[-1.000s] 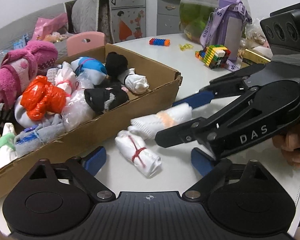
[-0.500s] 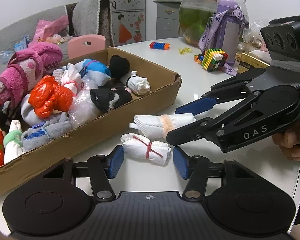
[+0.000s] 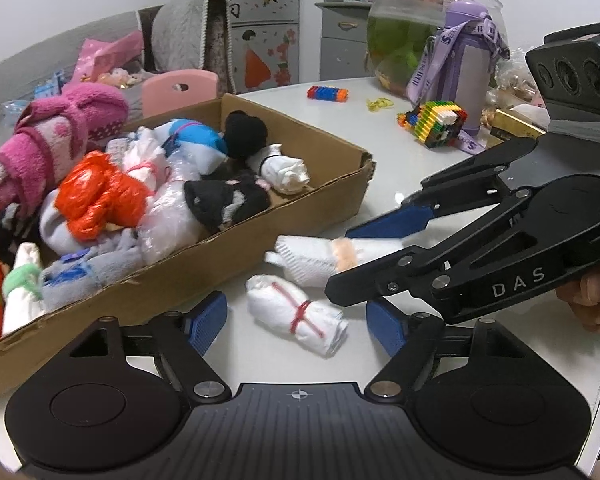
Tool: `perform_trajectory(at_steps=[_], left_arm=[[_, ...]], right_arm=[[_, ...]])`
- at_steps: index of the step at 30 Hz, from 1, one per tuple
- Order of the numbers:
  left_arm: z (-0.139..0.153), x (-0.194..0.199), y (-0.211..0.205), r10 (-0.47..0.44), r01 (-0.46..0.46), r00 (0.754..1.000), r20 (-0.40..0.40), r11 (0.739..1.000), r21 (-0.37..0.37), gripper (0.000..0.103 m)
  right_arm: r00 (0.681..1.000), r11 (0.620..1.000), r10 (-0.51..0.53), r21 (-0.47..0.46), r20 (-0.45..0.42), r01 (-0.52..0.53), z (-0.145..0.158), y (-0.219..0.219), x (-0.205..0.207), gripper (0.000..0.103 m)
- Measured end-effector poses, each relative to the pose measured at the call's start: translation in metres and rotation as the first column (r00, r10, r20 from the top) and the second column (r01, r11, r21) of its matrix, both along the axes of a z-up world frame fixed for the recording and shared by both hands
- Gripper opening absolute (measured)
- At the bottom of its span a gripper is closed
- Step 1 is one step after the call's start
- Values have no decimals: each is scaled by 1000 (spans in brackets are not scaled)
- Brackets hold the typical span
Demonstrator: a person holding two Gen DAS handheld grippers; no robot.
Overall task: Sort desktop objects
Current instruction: 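Grasp the white red-band sock with the left gripper while the right grasps the white peach-band sock, then carry both white socks over the box with both grippers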
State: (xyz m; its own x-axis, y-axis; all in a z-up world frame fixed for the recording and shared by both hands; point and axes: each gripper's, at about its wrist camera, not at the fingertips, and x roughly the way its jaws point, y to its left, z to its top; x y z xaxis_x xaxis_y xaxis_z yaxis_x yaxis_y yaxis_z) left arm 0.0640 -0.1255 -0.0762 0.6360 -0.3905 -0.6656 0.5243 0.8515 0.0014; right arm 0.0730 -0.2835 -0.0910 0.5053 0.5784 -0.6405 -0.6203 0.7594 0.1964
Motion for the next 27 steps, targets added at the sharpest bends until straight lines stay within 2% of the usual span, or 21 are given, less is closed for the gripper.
perform_trajectory(at_steps=[1,5,15,27], left_arm=[[0,1,-2,-4,4,1000,0,1000,-3,77],[4,-2,-11,-48,47,999,-18,999,-19,52],[9,-19,5,-78,78,996,-44,997,-3,51],[45,-29,37,-68,68,997,34,998,-10,51]], right_arm=[[1000,1000,0,5,-11,0,0,-1,0,27],[999,1000,-20,-1,-27,20,2,-4,-2,26],[998,999,-9,39,-57,12,7,-18,-6,25],[997,992,-68,103,-32,71,23,-52,1,25]])
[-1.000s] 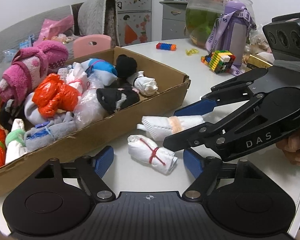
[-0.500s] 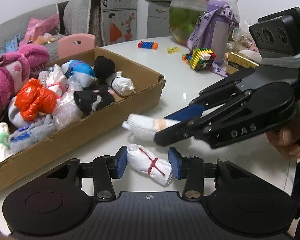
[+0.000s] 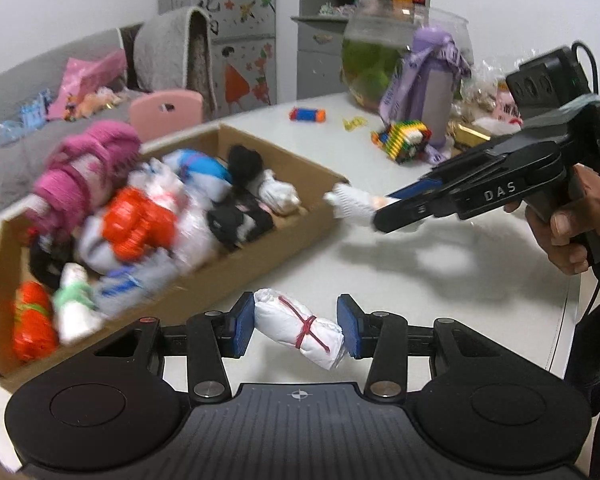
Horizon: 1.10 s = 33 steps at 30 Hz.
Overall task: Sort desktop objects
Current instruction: 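Carry both white socks over the box with both grippers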
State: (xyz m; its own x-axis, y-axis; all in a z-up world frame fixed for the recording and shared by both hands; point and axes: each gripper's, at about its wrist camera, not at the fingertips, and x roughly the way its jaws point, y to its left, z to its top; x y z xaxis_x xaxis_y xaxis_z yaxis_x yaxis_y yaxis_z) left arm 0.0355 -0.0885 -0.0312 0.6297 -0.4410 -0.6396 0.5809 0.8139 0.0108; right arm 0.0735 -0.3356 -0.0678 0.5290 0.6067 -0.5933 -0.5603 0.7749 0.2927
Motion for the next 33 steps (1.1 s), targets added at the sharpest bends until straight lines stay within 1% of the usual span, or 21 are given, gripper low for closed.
perform_trajectory(at_steps=[2,4,6,8,9,11,14,16,18,21,24,28,33], left_arm=[[10,0,10,21,-20,999,26,1000,-11,51],[20,2,23,70,-69,996,62,997,-16,51],[27,6,37,121,-119,989,79,992,-37,51],[32,12,49,187,-183,978,95,982,-49,51],[35,15,55,217,-212,971,103,976,-55,51],[39,22,68,270,-261,958,100,961,-95,51],[44,33,76,343,-331,931,123,937,-108,51],[47,39,83,377,-362,917,130,924,-126,51],[52,46,85,405,-388,901,157,913,-129,51],[59,55,92,463,-440,867,182,884,-156,51],[62,66,96,500,-474,844,194,865,-165,51],[61,74,101,509,-483,840,190,860,-167,51],[58,82,103,501,-478,848,171,864,-160,51]], right_arm=[[1000,999,-25,21,15,24,6,-9,1,25],[998,997,-60,49,34,59,12,-18,4,25],[993,992,-103,80,55,98,19,-27,6,25],[985,984,-151,112,80,141,25,-35,8,25],[981,979,-170,128,90,158,27,-37,9,25],[972,969,-209,159,109,190,31,-38,12,25],[959,957,-247,189,141,219,35,-31,17,25],[952,951,-260,213,159,224,39,-26,21,25],[945,946,-272,227,182,229,43,-18,26,25],[936,940,-283,254,208,227,50,-10,35,25],[935,933,-286,284,209,221,53,-5,47,25],[938,934,-275,289,212,209,53,9,59,25],[947,947,-239,264,212,180,50,27,67,25]])
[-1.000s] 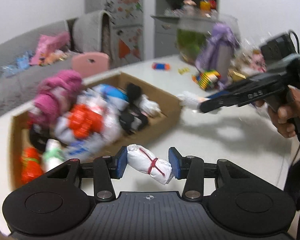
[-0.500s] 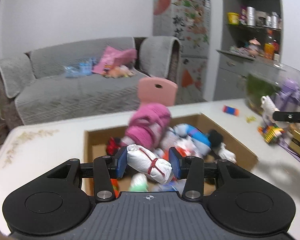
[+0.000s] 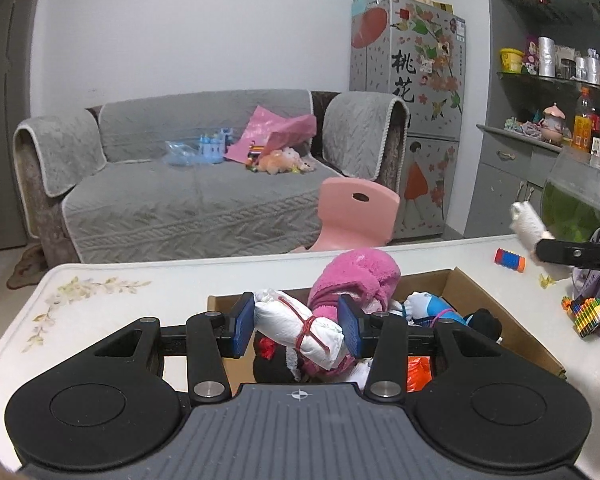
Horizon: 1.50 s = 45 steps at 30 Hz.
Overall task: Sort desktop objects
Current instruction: 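Carry both white socks over the box with both grippers, then open both grippers to drop the two white socks into the box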
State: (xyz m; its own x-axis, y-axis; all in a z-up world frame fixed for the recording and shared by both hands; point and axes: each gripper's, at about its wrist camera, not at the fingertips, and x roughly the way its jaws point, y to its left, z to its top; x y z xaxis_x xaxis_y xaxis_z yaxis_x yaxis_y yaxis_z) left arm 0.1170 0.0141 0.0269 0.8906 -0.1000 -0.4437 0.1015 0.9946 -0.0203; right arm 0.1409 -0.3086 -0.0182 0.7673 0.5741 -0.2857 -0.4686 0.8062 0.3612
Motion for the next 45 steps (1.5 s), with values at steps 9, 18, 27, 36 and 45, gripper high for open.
perform_trajectory(at_steps=[9,18,27,36,45], left_arm=[[-19,4,-13,-46,48,998,-48,998,50,51],[-34,3,-31,-88,96,993,-84,991,93,51],[-50,6,-35,-114,129,983,-147,987,98,51],[-57,16,-27,-93,105,981,-172,993,62,51],[-60,20,-28,-82,95,979,-185,994,59,53]], right_arm=[[999,998,38,-54,-35,-39,-8,24,-1,26],[997,995,33,-89,-76,-40,-16,35,1,26],[996,983,14,-180,-89,-30,-21,47,3,26],[993,968,6,-248,-118,-36,-31,63,11,26],[996,944,1,-327,-94,-32,-37,82,12,27]])
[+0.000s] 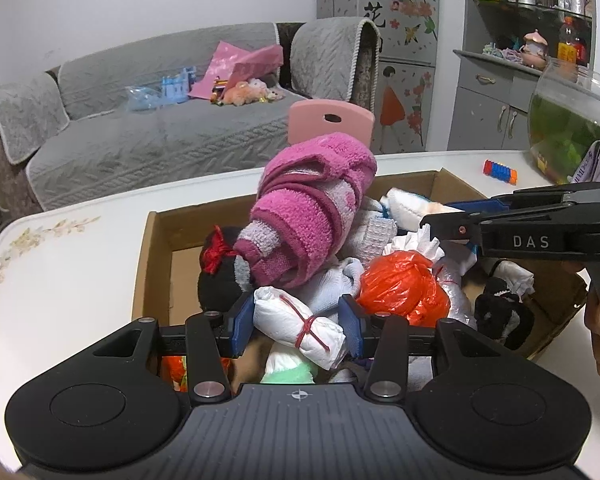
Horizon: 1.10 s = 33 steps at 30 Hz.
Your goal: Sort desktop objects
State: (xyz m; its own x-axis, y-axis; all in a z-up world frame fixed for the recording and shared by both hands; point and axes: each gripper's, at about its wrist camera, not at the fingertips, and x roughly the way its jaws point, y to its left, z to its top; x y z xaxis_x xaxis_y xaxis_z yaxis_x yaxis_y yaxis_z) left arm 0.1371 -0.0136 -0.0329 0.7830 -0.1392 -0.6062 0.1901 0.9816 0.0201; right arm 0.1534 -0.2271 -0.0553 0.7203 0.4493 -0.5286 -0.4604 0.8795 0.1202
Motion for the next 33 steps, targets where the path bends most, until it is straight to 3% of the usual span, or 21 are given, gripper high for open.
perform_trajectory(at_steps=[3,5,6,9,14,17,28,33], left_arm=[[-2,0,-2,9,-8,1000,-5,1000,21,58],[-5,1,-1,22,-22,1000,-9,999,25,80],[-5,1,0,31,-31,999,-8,999,24,84],[-6,1,3,35,-35,999,-17,999,7,88],[-6,-2,1,27,-27,1000,-9,999,25,103],[-4,-7,-1,24,-24,1000,0,999,45,103],[26,-43,-19,30,-43,992,125,994,102,103],[43,-53,-32,29,-38,990,136,997,61,103]], right_arm=[[1000,1000,0,-9,5,0,1,1,-2,28],[1000,1000,1,-11,8,-1,2,2,-4,28],[1000,1000,1,-10,10,-1,2,1,-4,29],[1000,1000,4,-13,13,-4,2,2,-4,29],[999,1000,3,-14,36,-3,7,3,-8,31],[998,1000,2,-9,58,-1,11,3,-12,33],[987,998,-45,44,152,38,29,-8,-35,84],[978,997,-69,59,196,58,35,-19,-64,101]])
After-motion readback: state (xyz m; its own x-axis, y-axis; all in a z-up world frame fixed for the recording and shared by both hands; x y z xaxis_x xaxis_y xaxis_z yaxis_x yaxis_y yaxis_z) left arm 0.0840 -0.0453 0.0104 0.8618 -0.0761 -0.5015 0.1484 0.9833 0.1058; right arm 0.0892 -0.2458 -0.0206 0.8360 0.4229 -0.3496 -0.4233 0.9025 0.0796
